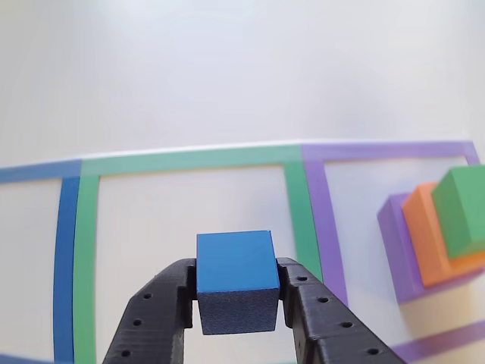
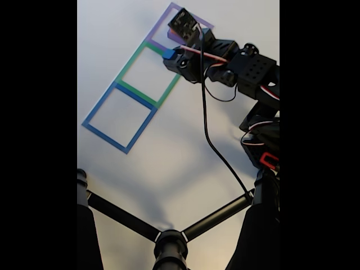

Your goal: Tower of hanoi

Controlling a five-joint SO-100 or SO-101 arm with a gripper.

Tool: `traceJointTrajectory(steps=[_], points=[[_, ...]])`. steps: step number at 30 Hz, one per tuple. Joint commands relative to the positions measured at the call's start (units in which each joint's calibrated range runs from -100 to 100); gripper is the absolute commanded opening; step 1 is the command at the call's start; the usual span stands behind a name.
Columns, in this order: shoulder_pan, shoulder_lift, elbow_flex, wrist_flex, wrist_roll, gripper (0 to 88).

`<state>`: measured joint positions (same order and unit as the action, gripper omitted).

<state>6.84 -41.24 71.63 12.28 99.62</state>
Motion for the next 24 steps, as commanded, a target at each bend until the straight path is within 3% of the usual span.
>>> traceJointTrajectory(steps=[1, 12, 24], points=[[-2.53, 7.9, 3.39, -24.38, 0.38, 2.5], [-4.29, 32.66, 9.84, -60.97, 0.38, 2.3], [-0.47, 48.85, 9.47, -76.34, 0.38, 2.5]])
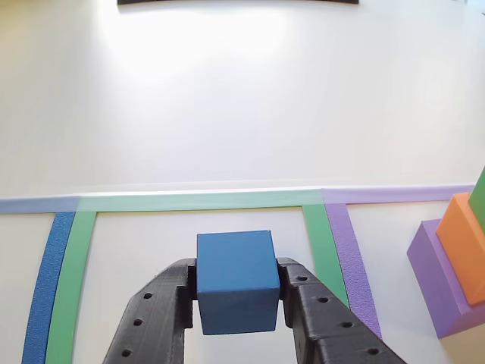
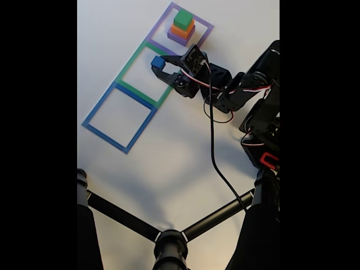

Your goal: Tower of hanoi

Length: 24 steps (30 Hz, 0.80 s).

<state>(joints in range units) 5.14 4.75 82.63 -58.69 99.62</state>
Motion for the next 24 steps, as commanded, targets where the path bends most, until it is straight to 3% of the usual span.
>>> traceJointTrajectory(steps=[1, 24], points=[[1.38, 3.82, -1.8, -6.1, 0.38, 2.5], [0.08, 19.69, -9.16, -13.87, 0.38, 2.5]])
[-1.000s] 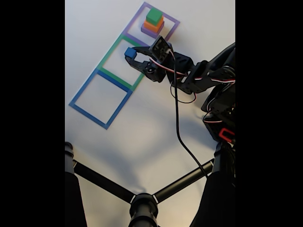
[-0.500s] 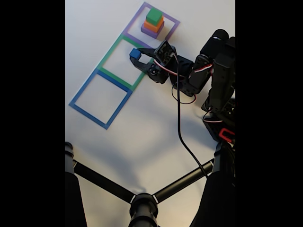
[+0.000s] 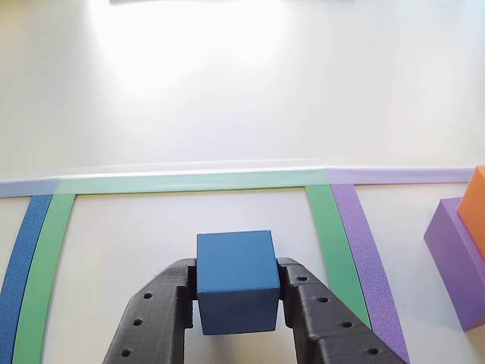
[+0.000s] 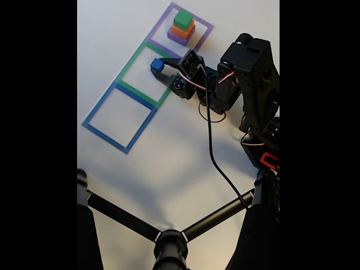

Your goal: Tower of hanoi

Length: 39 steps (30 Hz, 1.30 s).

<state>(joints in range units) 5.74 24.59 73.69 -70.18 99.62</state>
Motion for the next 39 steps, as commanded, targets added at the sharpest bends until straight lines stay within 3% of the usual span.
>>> traceJointTrajectory(steps=[1, 11, 15, 24, 32, 39], points=[[-0.59, 0.09, -0.22, -2.63, 0.38, 2.5], [-1.59, 3.86, -0.59, -5.79, 0.38, 5.9], [-1.43, 4.9, -0.68, -6.35, 0.38, 13.3], [-1.89, 0.73, -0.22, -5.54, 0.38, 20.0], [-2.73, -17.38, -1.59, 12.02, 0.38, 19.4], [-3.19, -38.69, -1.68, 34.76, 0.38, 2.7]])
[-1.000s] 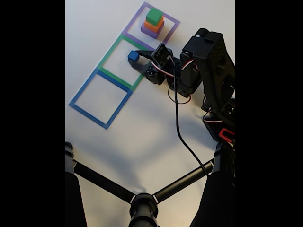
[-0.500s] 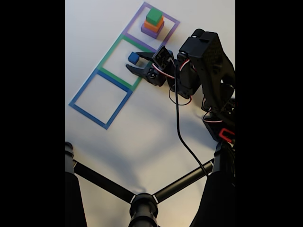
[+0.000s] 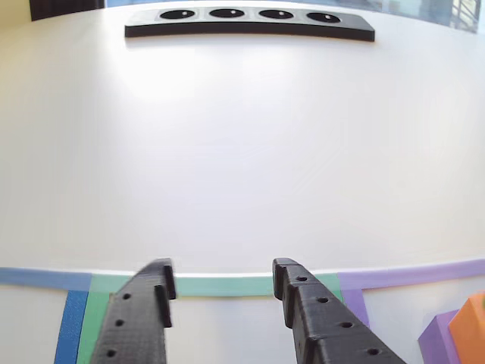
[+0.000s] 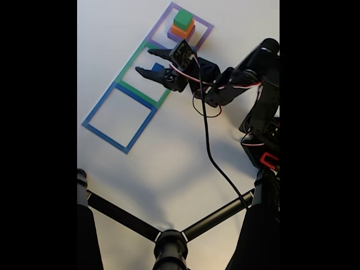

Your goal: Tower of hanoi

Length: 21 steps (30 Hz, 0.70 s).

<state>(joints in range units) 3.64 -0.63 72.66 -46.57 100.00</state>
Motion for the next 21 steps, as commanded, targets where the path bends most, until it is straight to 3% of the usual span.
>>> traceJointTrajectory(steps=[1, 9, 16, 21], points=[[-1.09, -17.72, -0.64, 16.26, 0.0, 0.1], [0.89, -46.56, -7.82, 62.56, 0.0, 0.0], [6.23, -50.97, -30.63, 98.17, 0.0, 0.0], [11.57, -50.25, -45.26, 115.41, 0.0, 0.0]])
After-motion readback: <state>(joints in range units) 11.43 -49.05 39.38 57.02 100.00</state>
